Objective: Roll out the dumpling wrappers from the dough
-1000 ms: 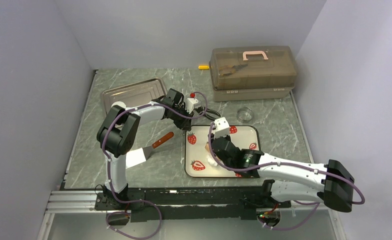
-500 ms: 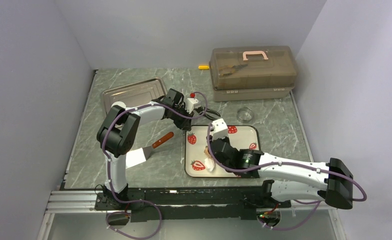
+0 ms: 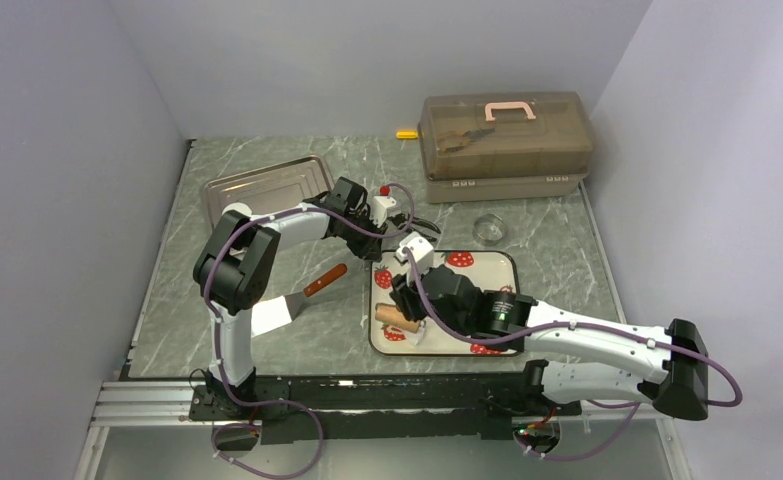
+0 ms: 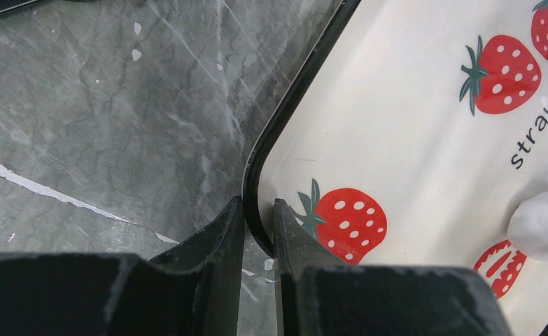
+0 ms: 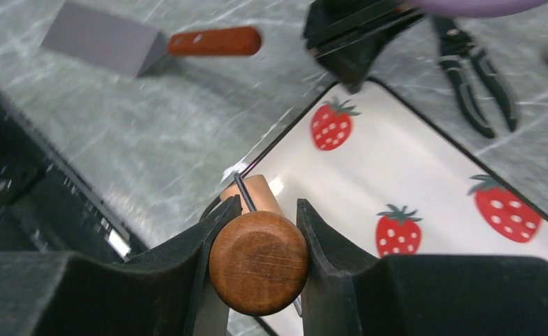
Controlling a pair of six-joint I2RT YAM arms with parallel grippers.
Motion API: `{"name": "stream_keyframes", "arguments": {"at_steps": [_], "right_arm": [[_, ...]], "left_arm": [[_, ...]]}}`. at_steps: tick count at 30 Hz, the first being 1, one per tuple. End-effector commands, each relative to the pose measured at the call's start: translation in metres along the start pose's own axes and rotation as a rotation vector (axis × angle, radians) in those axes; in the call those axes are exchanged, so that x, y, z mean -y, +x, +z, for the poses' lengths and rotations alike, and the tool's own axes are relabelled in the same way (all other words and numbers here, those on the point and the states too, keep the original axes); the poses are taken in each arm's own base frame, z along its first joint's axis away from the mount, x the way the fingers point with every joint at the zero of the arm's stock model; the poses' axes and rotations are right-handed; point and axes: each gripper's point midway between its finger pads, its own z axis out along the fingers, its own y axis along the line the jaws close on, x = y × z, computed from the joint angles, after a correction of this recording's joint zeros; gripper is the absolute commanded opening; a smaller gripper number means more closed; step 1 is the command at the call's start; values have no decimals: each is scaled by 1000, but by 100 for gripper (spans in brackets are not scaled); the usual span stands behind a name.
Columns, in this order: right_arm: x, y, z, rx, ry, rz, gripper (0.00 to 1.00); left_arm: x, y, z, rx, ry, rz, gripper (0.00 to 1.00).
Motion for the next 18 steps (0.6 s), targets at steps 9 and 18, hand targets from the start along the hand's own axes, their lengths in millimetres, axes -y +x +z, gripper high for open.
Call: {"name": "stream_keyframes", "arguments": {"at_steps": [9,18], "right_arm": [[-35,39,3,-89,-256,-103,0],[9,57,6,-156,-49,-155,0]], "left_arm": [[-13,9,-2,-28,-60,31,0],[-13,7,-3,-25,-60,33,0]]}}
